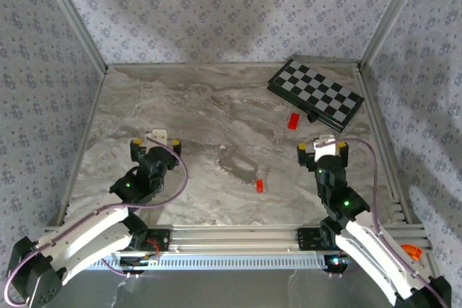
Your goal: Put the keys on the keyring
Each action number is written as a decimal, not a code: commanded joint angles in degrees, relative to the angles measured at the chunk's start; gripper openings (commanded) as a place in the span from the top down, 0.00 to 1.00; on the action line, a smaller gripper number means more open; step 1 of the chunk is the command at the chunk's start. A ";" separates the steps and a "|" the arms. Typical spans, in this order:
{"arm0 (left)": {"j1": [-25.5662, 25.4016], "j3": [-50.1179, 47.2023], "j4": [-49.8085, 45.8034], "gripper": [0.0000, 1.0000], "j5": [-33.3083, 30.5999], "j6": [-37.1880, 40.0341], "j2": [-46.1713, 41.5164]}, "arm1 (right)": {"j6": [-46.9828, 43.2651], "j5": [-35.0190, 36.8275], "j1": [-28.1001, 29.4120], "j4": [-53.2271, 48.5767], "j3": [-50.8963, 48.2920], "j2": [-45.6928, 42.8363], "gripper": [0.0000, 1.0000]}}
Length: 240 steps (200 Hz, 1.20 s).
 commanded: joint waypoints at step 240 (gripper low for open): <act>31.87 -9.40 31.65 0.00 17.40 2.32 16.04 | -2.00 -9.74 -12.39 38.51 -4.70 32.73 0.00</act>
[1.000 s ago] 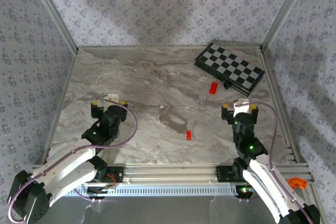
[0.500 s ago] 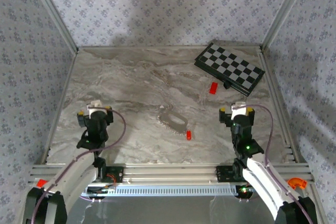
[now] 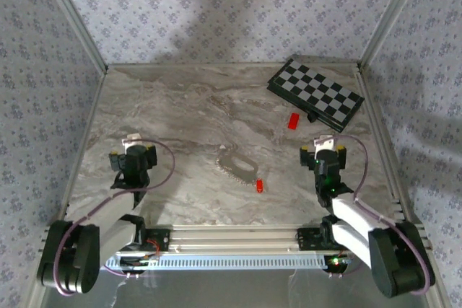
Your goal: Put the keys on the keyring
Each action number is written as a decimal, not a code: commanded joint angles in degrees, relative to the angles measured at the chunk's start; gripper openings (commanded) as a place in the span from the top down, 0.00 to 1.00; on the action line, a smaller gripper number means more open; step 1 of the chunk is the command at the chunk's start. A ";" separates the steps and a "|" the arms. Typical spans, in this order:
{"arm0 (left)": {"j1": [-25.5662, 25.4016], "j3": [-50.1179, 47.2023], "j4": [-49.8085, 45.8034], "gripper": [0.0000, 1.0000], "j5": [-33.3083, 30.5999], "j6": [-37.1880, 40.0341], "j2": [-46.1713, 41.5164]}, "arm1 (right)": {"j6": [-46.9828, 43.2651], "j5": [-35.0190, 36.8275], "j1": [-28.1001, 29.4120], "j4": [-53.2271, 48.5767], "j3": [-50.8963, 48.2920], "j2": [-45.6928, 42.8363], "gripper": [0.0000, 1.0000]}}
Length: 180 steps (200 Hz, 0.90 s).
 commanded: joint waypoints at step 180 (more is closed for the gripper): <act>3.33 10.56 20.33 0.00 10.81 5.03 20.99 | 1.32 -6.07 -10.07 27.13 11.14 30.89 0.00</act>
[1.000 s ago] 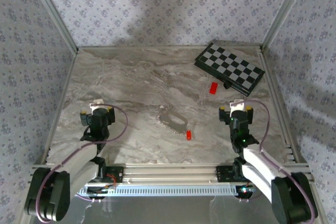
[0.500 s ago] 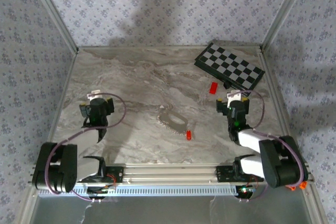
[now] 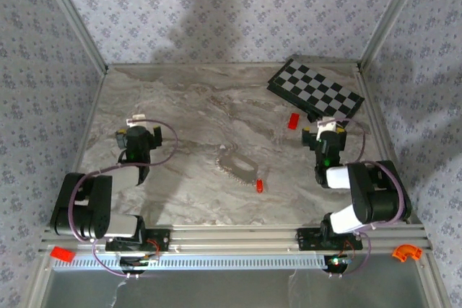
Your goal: Put the keys on the keyring
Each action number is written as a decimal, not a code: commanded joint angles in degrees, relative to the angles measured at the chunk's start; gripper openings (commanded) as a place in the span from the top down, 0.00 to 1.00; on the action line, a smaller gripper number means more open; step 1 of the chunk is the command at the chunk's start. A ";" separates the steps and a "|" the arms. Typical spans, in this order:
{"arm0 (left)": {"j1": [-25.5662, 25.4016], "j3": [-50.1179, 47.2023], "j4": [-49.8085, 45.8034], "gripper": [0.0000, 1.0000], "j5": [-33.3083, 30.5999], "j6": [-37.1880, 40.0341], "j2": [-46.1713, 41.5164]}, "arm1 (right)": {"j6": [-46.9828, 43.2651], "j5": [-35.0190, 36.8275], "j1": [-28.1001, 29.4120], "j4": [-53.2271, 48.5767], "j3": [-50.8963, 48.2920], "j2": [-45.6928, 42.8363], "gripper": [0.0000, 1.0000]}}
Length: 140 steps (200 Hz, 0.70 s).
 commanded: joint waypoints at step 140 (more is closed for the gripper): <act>3.98 -0.33 14.77 0.01 4.98 -0.63 9.91 | 4.69 -1.10 -2.84 -0.55 3.53 3.42 0.01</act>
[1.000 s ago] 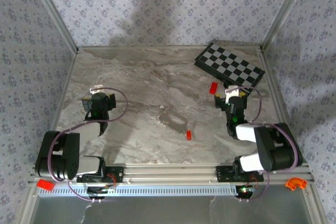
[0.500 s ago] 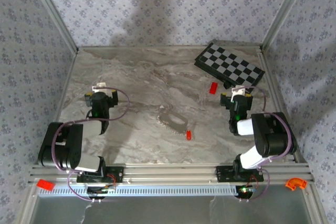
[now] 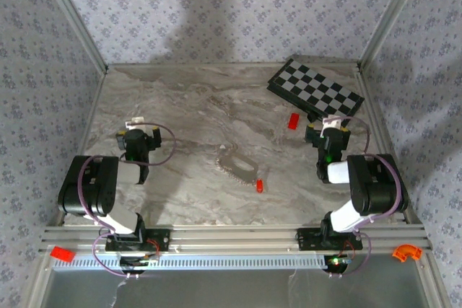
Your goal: Put the keys on the keyring
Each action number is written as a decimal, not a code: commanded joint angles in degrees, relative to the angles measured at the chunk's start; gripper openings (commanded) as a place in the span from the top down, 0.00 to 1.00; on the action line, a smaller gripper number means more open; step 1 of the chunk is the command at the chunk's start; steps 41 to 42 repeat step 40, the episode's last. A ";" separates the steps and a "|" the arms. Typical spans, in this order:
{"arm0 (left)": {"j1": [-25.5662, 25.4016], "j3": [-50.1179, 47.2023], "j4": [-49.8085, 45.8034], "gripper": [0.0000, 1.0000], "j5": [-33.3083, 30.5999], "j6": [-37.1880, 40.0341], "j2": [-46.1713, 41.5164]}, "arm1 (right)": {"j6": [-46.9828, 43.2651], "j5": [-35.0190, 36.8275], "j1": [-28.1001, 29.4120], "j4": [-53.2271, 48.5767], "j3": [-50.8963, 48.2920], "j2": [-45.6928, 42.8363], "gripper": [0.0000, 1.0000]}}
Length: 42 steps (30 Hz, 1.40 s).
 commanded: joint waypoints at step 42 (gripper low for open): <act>0.59 1.87 1.13 0.00 1.10 -1.08 0.00 | 0.24 -4.59 -1.43 -0.98 1.50 -0.27 0.00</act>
